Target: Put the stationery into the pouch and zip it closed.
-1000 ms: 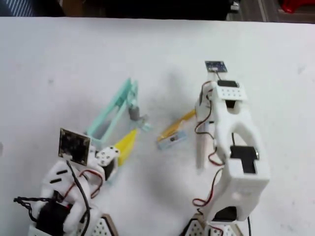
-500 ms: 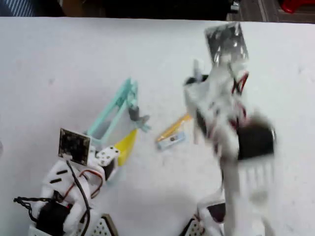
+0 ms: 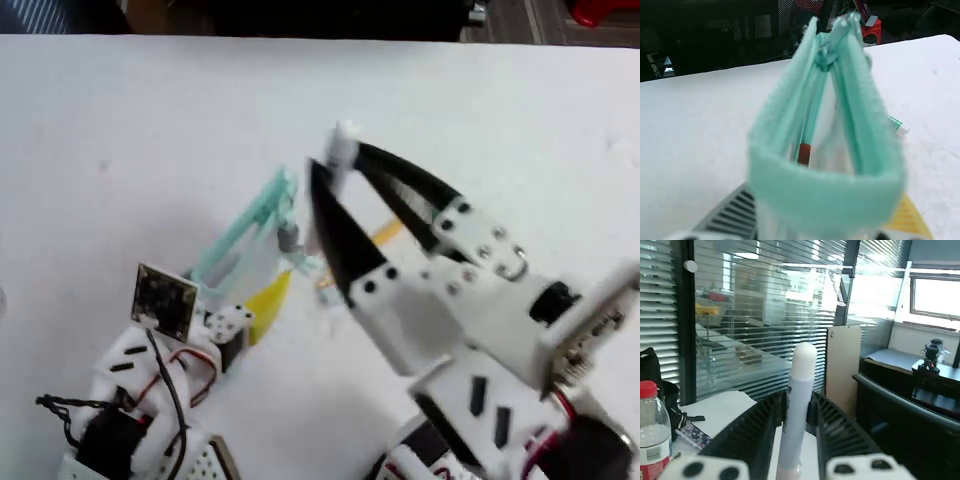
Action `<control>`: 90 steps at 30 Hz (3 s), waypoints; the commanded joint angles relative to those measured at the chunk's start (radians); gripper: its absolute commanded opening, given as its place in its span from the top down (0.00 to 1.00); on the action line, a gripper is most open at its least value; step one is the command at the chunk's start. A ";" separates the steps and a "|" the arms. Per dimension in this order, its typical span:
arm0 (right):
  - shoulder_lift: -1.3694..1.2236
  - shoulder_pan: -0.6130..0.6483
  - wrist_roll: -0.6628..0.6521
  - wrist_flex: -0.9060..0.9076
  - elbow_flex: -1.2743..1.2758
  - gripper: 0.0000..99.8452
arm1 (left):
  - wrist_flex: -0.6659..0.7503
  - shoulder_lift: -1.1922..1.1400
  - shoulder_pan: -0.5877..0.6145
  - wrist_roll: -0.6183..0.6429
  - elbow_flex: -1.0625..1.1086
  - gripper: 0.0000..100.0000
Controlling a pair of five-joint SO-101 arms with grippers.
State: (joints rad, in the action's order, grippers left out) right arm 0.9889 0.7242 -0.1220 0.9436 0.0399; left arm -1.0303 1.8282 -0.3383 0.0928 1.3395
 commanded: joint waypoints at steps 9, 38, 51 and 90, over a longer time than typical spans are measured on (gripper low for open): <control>-0.208 0.087 0.011 -0.213 0.046 0.98 | 0.009 -0.013 -0.015 -0.009 0.009 0.74; -0.125 0.087 0.003 -0.062 0.216 0.76 | 0.009 -0.012 -0.013 -0.009 0.003 0.74; -0.070 -0.268 0.002 -0.022 0.222 0.78 | 0.006 -0.012 0.010 -0.003 0.002 0.74; -1.070 -0.533 0.410 0.044 0.216 0.77 | 0.009 -0.012 0.051 0.069 -0.018 0.74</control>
State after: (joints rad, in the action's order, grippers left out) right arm -0.0867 0.1918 0.2831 1.0019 0.2685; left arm -1.0349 1.8282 -0.2908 0.1465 1.3395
